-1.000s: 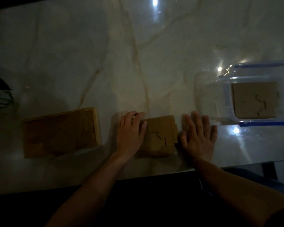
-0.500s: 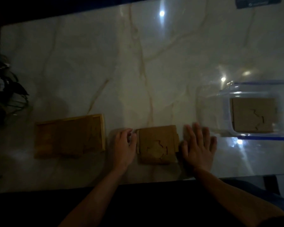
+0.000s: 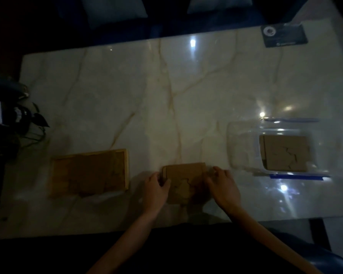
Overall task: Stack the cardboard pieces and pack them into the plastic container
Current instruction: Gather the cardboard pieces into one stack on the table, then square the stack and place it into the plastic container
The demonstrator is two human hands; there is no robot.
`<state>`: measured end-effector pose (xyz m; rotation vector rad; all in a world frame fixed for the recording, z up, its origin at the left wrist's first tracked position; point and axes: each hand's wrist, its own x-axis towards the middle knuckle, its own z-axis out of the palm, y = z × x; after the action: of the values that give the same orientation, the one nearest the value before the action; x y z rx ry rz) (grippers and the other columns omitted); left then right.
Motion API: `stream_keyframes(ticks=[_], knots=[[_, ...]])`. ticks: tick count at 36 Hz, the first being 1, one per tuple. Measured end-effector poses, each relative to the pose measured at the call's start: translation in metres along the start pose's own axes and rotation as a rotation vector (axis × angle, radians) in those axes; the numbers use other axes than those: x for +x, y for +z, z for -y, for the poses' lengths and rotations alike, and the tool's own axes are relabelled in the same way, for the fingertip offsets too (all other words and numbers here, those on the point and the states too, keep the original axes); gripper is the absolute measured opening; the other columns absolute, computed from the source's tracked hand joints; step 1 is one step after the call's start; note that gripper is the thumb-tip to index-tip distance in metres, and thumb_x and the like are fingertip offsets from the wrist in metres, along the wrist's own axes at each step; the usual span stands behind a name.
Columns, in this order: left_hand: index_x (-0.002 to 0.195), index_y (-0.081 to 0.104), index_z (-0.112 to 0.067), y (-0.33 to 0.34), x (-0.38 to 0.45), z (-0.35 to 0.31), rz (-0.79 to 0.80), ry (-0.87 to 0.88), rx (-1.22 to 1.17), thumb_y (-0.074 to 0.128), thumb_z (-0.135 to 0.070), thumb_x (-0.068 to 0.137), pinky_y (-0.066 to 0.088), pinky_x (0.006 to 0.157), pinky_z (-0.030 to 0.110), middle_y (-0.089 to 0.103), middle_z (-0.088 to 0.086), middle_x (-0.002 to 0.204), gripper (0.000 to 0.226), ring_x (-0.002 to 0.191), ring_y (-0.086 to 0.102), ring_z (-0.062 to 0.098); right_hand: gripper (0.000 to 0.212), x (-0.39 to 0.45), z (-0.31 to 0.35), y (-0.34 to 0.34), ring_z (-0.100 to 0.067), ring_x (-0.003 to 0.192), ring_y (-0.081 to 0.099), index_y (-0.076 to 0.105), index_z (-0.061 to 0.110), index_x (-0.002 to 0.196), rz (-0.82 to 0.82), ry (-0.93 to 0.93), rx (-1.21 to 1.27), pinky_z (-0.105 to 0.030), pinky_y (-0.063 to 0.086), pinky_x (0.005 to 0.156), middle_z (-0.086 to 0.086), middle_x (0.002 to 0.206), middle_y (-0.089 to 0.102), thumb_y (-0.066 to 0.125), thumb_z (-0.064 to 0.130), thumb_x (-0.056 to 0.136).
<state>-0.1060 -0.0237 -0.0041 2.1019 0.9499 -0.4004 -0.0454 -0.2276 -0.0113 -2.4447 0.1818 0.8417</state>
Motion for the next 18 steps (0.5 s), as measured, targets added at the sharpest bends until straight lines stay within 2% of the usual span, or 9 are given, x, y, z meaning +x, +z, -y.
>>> stream_keyframes(ticks=[4, 6, 10, 14, 18], knots=[[0.113, 0.062, -0.006, 0.008, -0.002, -0.006, -0.012, -0.028, -0.069, 0.073, -0.021, 0.08, 0.05, 0.09, 0.042, 0.068, 0.015, 0.109, 0.037, 0.103, 0.062, 0.03, 0.066, -0.006, 0.009, 0.009, -0.03, 0.117, 0.056, 0.034, 0.018, 0.148, 0.058, 0.034, 0.07, -0.038, 0.046, 0.095, -0.011, 0.14, 0.045, 0.059, 0.037, 0.09], [0.111, 0.064, -0.006, 0.012, -0.002, -0.01, -0.028, -0.047, -0.075, 0.075, -0.019, 0.077, 0.051, 0.089, 0.041, 0.069, 0.015, 0.108, 0.038, 0.102, 0.063, 0.029, 0.068, -0.006, 0.012, 0.01, -0.032, 0.117, 0.056, 0.036, 0.018, 0.146, 0.065, 0.071, 0.119, -0.038, 0.046, 0.096, -0.014, 0.138, 0.047, 0.064, 0.034, 0.086], [0.112, 0.062, -0.006, 0.019, 0.002, -0.01, -0.042, -0.102, -0.113, 0.077, -0.014, 0.073, 0.051, 0.09, 0.043, 0.067, 0.015, 0.109, 0.042, 0.104, 0.062, 0.03, 0.061, -0.004, 0.015, 0.011, -0.029, 0.102, 0.063, 0.051, 0.015, 0.134, 0.082, 0.104, 0.241, -0.039, 0.053, 0.092, -0.014, 0.125, 0.054, 0.073, 0.028, 0.078], [0.109, 0.058, -0.003, 0.022, 0.007, -0.008, -0.04, -0.158, -0.195, 0.081, -0.007, 0.067, 0.05, 0.083, 0.032, 0.067, 0.018, 0.108, 0.048, 0.1, 0.064, 0.029, 0.067, 0.002, 0.011, 0.01, -0.029, 0.099, 0.064, 0.054, 0.009, 0.126, 0.075, 0.148, 0.374, -0.042, 0.055, 0.089, -0.016, 0.117, 0.06, 0.084, 0.024, 0.068], [0.113, 0.056, 0.002, 0.022, 0.013, -0.007, 0.002, -0.219, -0.265, 0.084, -0.002, 0.063, 0.048, 0.082, 0.032, 0.064, 0.019, 0.112, 0.057, 0.102, 0.062, 0.03, 0.065, 0.005, 0.006, 0.008, -0.028, 0.093, 0.064, 0.052, 0.012, 0.114, 0.056, 0.142, 0.412, -0.036, 0.055, 0.079, -0.014, 0.111, 0.061, 0.09, 0.02, 0.062]])
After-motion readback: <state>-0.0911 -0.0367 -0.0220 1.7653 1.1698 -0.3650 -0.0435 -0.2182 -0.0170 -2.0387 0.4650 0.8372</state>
